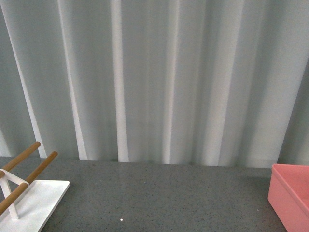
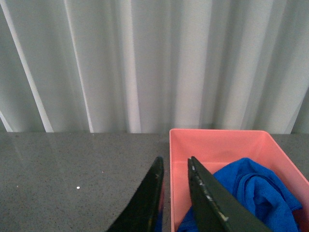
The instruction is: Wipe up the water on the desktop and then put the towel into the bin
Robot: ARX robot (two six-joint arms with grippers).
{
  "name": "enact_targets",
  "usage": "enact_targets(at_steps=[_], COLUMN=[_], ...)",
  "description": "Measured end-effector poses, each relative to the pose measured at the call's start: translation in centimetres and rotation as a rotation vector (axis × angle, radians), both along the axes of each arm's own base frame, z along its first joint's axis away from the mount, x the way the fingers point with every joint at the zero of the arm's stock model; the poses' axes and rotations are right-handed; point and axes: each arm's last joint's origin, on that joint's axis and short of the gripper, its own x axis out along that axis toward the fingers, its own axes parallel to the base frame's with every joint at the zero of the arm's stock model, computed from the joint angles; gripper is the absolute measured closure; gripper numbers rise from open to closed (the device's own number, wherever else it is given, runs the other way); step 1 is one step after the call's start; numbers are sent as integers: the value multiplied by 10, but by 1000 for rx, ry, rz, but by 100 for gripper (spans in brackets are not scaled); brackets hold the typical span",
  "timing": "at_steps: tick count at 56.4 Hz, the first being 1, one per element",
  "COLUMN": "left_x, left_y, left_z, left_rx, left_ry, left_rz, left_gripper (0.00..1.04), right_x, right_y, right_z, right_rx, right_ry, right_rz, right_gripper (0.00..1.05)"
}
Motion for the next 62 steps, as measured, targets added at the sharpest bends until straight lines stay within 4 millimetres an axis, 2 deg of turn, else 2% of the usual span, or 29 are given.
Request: enact_targets(at_steps=[7,10,23,25,29,62], left_x=[0,0,0,0,0,0], left_y=[0,0,0,0,0,0], left_z=[0,0,0,0,0,0], left_rx=[0,0,0,0,0,0], left_ry=[0,0,0,0,0,0], left_rz=[0,0,0,0,0,0], left_gripper=[7,7,7,7,7,7], right_x=[0,0,0,0,0,0], right_y=[0,0,0,0,0,0], right_z=[0,0,0,0,0,0], right_rx=[0,0,0,1,1,1], right_ry=[0,0,0,0,0,0], right_rz=[0,0,0,0,0,0], right_gripper=[63,49,9,5,7,7])
